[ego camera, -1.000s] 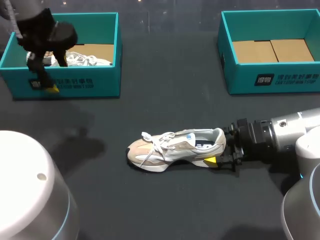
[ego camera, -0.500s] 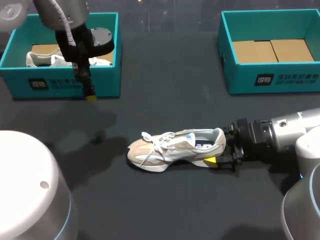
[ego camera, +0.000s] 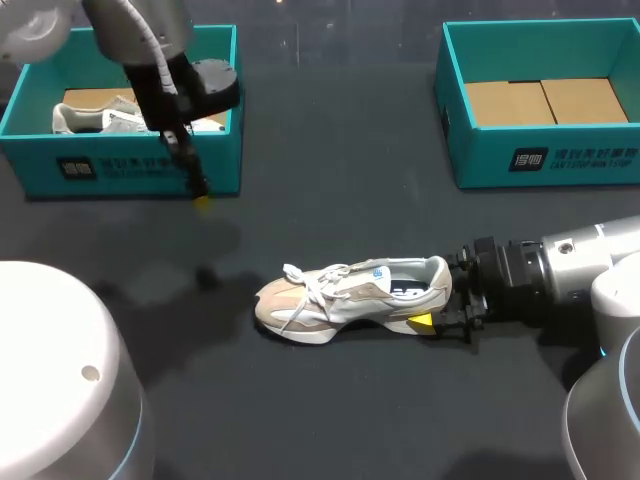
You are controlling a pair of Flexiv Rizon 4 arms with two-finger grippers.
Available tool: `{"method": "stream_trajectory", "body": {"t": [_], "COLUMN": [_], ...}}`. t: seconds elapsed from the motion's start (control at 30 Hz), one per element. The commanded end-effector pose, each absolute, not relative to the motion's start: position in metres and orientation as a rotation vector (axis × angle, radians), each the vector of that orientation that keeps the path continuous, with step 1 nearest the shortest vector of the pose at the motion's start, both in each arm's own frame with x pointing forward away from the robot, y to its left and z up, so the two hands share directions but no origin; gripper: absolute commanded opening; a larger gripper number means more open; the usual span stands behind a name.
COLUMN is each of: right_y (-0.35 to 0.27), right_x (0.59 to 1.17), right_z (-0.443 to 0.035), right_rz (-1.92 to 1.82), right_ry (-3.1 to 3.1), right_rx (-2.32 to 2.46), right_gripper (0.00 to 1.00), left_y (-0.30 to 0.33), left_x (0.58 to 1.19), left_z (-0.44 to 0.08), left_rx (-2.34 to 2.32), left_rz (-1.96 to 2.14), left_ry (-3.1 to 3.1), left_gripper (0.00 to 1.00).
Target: Take the shoe out of the shoebox, open the shoe tongue, remove and reinsert the insole, then place the shoe into the shoebox
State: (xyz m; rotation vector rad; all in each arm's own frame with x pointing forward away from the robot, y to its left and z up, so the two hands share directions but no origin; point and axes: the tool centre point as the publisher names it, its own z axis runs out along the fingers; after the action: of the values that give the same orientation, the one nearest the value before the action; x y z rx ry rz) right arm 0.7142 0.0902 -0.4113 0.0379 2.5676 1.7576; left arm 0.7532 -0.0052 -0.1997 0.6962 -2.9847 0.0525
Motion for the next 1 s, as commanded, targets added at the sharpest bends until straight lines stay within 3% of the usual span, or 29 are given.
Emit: {"method": "stream_trajectory", "body": {"t": [0.03,0.5,1.0], "right_y": [0.089,0.089,0.089], "right_x": [0.716,0.716,0.716], "right_z": [-0.413,-0.413,-0.413], "right_rz": [1.752,1.752,1.752], "right_ry": [2.572,2.572,2.572], "right_rx": [0.039,0.039,0.039], "right_gripper": [0.00,0.00,0.00], "left_y": [-0.029,-0.108,-0.108], "left_x": [0.741,0.718,0.718], "left_z": [-0.210,-0.230,-0.230], "left_rx": [1.034,1.544,1.544], "left_rz": [-0.047,-0.250,-0.250], "left_ry": [-2.953,-2.780,-2.780], "left_gripper": [1.00,1.00,1.00]}}
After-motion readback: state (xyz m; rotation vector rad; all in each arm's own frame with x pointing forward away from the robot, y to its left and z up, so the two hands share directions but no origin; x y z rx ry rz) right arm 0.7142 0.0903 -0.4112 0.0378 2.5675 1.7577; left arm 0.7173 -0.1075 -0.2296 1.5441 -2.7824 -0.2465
